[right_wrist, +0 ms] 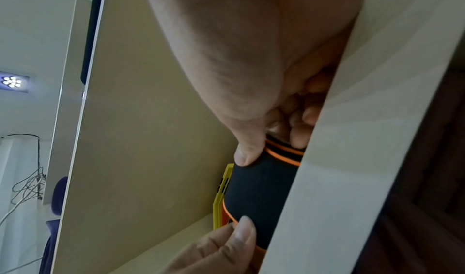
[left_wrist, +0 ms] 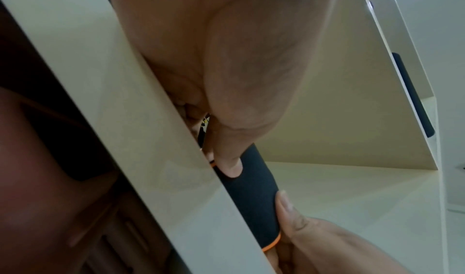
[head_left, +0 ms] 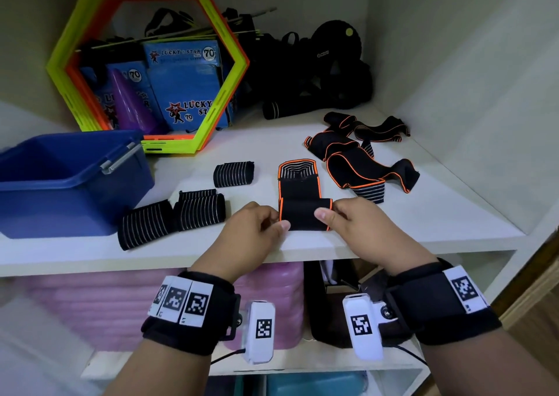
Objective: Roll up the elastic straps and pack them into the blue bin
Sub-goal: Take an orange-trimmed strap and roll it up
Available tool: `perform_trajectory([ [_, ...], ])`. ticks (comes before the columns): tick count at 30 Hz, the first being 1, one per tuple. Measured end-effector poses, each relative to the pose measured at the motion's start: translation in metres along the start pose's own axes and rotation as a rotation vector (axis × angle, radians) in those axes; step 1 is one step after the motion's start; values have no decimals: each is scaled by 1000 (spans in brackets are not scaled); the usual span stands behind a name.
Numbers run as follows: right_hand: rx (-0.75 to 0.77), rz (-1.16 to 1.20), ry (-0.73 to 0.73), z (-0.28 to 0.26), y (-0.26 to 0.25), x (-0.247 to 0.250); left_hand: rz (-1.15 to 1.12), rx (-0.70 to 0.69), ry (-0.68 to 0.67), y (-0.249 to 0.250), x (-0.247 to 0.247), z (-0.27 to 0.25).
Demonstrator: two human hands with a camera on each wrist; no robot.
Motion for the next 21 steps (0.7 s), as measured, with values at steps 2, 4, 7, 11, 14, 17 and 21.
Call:
perform_trajectory([
  [2, -25, -3, 19, 2, 0, 0, -24, 20, -6, -3, 0, 2],
  [4, -47, -4, 38, 5, 0, 0, -45, 44, -20, -4, 0, 3],
  [7, -71, -7, 54, 6, -1, -1, -86, 90, -60, -7, -1, 3],
  [11, -92, -34, 64, 8, -1, -3, -115, 126, -86, -8, 0, 1],
  [14, -108, -64, 73, 9, 4, -4, -131, 123, -92, -5, 1, 0],
  [17, -123, -100, 89, 11, 6, -3, -115, 132, -110, -5, 2, 0],
  [21, -123, -131, 115, 11, -1, 1, -7, 136, -96, 1, 3, 1],
])
Point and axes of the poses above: each hand's wrist, its own z-axis towards the middle knuckle, its own x-axis out of the back of the hand, y = z × x, the point moved 10 cm from there along z, towards the middle knuckle, and after that the axes turned 8 degrees about x, right-handed, at the moved point
